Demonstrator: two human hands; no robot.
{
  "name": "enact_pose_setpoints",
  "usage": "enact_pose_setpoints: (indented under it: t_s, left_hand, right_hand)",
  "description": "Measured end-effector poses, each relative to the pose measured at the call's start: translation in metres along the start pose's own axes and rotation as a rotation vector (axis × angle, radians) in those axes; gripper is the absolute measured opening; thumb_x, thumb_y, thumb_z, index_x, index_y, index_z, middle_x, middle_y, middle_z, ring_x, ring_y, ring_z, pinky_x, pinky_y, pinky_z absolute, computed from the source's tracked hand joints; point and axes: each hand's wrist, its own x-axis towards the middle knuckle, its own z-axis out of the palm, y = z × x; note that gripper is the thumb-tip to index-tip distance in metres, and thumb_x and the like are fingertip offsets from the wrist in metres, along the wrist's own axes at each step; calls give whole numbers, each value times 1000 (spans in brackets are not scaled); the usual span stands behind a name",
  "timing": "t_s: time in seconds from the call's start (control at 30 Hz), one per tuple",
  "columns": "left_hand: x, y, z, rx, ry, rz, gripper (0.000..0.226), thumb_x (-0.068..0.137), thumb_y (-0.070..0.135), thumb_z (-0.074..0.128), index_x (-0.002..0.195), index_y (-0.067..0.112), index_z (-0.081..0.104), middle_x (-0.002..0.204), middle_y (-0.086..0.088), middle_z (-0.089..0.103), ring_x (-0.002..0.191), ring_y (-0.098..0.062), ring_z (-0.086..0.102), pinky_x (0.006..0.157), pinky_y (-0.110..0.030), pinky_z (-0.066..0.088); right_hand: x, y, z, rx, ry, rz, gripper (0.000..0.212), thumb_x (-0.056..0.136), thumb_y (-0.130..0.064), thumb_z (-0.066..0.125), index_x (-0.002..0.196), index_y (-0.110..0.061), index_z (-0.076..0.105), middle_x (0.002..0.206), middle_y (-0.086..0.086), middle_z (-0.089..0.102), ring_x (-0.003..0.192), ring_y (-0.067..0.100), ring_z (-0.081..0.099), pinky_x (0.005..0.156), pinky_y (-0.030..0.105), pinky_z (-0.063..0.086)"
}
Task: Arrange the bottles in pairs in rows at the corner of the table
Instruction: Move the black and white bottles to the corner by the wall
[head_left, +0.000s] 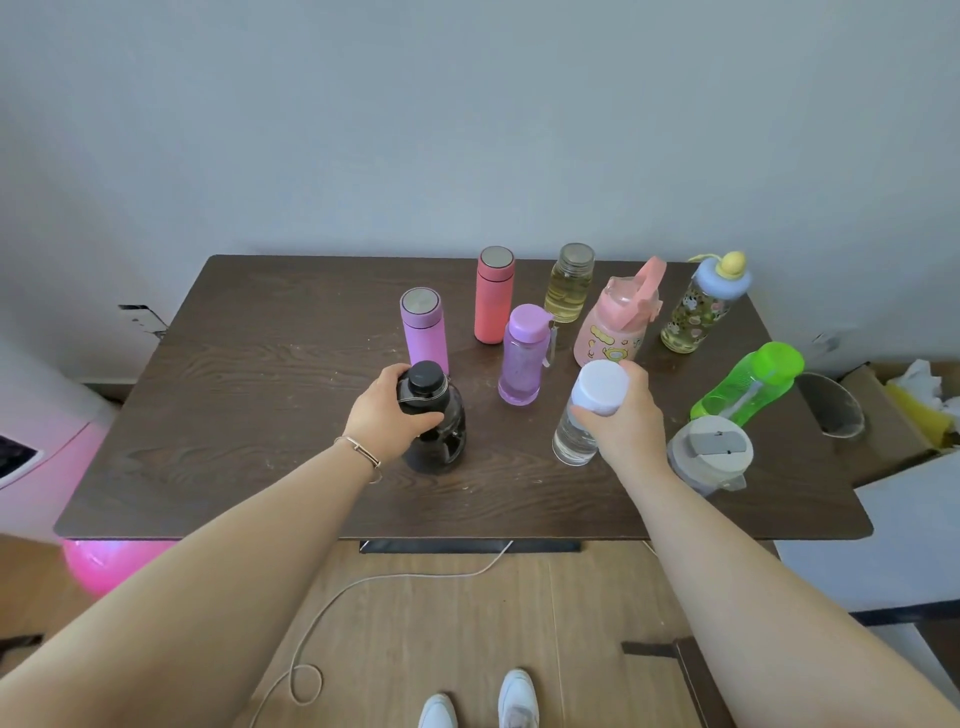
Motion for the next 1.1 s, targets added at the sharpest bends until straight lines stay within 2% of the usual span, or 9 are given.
enact_pose_setpoints:
  t_s: [0.2, 0.3, 0.5, 0.67, 0.77, 0.87, 1.0, 1.1]
  left_hand:
    - [-9, 0, 4, -80, 87, -39, 68, 65, 36, 83, 125, 29, 50, 111, 10, 61, 98, -14, 57, 81, -26, 41]
    - [-17, -2, 3, -154, 175, -82, 70, 66, 36, 84, 126, 27, 50, 111, 12, 60, 101, -13, 56, 85, -27, 43]
    - [-28, 9, -18, -260, 313, -143, 68, 67, 33, 83, 127, 27, 50, 111, 13, 59, 100, -13, 56, 84, -26, 43]
    - [-36, 3, -54, -257, 394, -161, 71, 68, 34, 83, 130, 27, 49, 110, 13, 58, 99, -13, 54, 85, -26, 43]
    - [-39, -11, -78, -244, 421, -169, 73, 67, 36, 84, 130, 27, 48, 114, 10, 60, 102, -15, 56, 89, -30, 47]
    - [-38, -31, -103, -237, 438, -175, 73, 67, 36, 84, 130, 27, 48, 117, 9, 60, 104, -16, 56, 89, -31, 48]
    - [-34, -66, -138, -216, 420, -150, 73, 68, 34, 84, 130, 26, 48, 114, 9, 60, 104, -17, 56, 84, -27, 44]
    - [-26, -93, -167, -210, 388, -134, 72, 67, 35, 84, 129, 26, 48, 116, 8, 62, 106, -19, 58, 85, -28, 45]
  right_hand:
    - [-4, -3, -3, -12, -37, -48, 88, 88, -19, 92, 159, -19, 40, 156, 15, 57, 144, 42, 53, 114, 54, 50]
    - [-6, -10, -2, 0, -69, -99, 87, 89, -20, 92, 159, -20, 41, 155, 13, 57, 144, 40, 53, 115, 53, 51]
    - [-11, -39, 14, 23, -160, -202, 85, 87, -19, 92, 157, -21, 45, 151, 8, 61, 140, 36, 57, 108, 45, 53]
    - [-21, -77, 36, 17, -273, -285, 82, 89, -21, 89, 157, -26, 43, 144, 6, 61, 136, 37, 58, 108, 50, 57]
    - [-33, -102, 56, 18, -314, -315, 79, 89, -22, 87, 155, -29, 44, 126, -5, 55, 133, 33, 59, 104, 52, 60]
    - [-45, -127, 79, 2, -329, -328, 78, 91, -22, 86, 156, -29, 43, 122, -5, 56, 130, 33, 61, 100, 40, 55]
    - [-64, -159, 115, -29, -328, -323, 81, 89, -24, 86, 156, -30, 41, 129, 5, 63, 124, 40, 66, 102, 52, 61]
    - [-79, -186, 142, -26, -290, -288, 85, 87, -25, 87, 157, -31, 39, 123, -1, 56, 118, 38, 66, 101, 53, 63]
